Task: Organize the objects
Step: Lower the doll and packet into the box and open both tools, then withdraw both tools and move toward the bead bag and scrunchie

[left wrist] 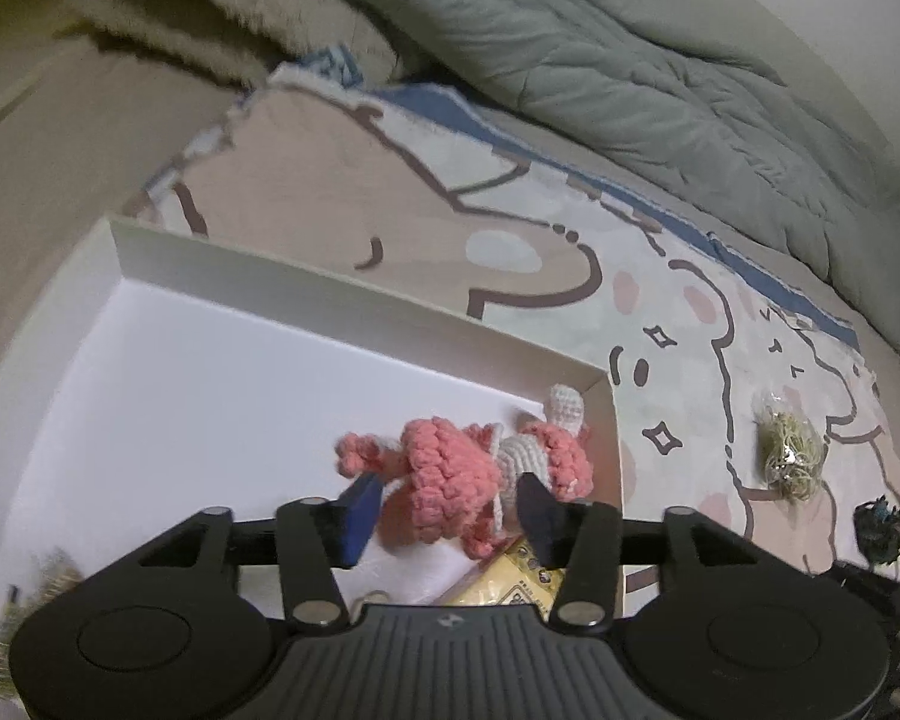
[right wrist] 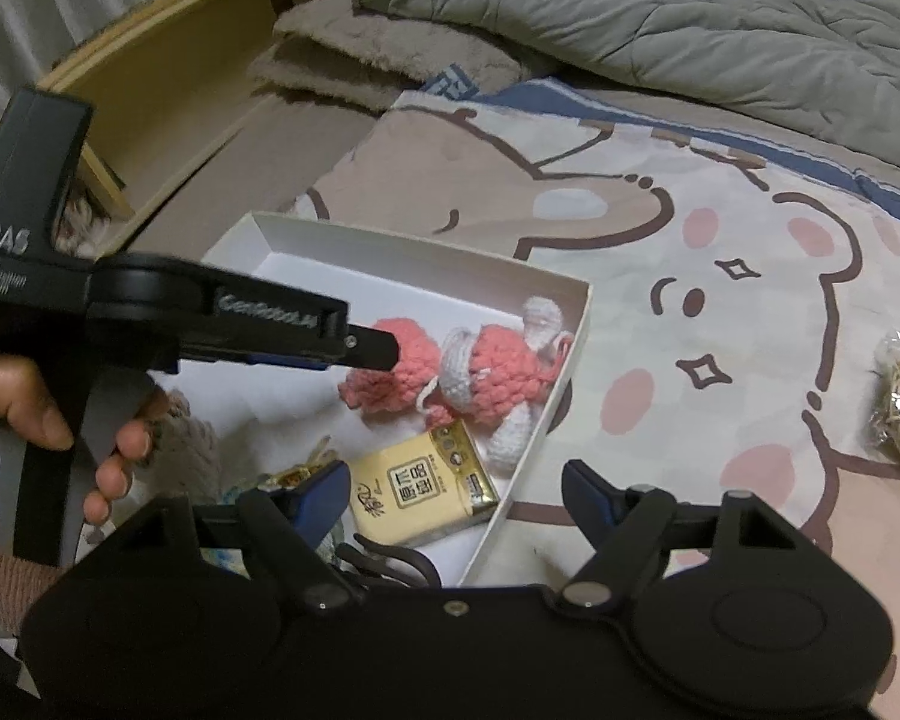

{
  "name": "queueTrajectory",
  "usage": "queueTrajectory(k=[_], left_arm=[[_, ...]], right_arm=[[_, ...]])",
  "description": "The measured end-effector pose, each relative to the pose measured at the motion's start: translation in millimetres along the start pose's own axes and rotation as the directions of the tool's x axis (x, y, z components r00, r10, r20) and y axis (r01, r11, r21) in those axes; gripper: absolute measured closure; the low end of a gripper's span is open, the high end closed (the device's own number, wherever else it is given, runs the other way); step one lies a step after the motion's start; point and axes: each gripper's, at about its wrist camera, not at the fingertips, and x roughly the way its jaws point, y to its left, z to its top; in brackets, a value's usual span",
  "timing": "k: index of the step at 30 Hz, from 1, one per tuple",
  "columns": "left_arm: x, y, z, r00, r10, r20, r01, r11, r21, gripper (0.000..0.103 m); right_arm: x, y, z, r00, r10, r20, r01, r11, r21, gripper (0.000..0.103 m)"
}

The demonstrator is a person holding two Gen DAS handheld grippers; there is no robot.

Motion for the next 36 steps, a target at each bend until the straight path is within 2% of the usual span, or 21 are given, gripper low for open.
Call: queueTrajectory(k=[4, 22, 30, 36], left_arm=[[-21, -3, -4, 0.999, 0.022, 0.04, -0.023, 0.999, 0.027, 0.034], [-91, -5, -36, 0.99, 0.06, 0.126, -0.072, 0.993, 0.089, 0.009], [-109, -6, -49, 0.985, 0.087, 0.148, -0.104, 0.988, 0.112, 0.001], [-118, -4, -58, 0.983, 0.099, 0.157, -0.119, 0.985, 0.123, 0.0]], right_arm=[[-13, -1, 0, 0.999, 0.0, 0.032, 0.0, 1.0, 0.017, 0.024], [-62, -3, -10, 0.99, -0.056, 0.129, 0.051, 0.998, 0.041, 0.018], [-77, -5, -17, 0.985, -0.082, 0.151, 0.075, 0.996, 0.05, 0.011], [-86, -9, -23, 0.979, -0.116, 0.167, 0.108, 0.992, 0.059, 0.004]])
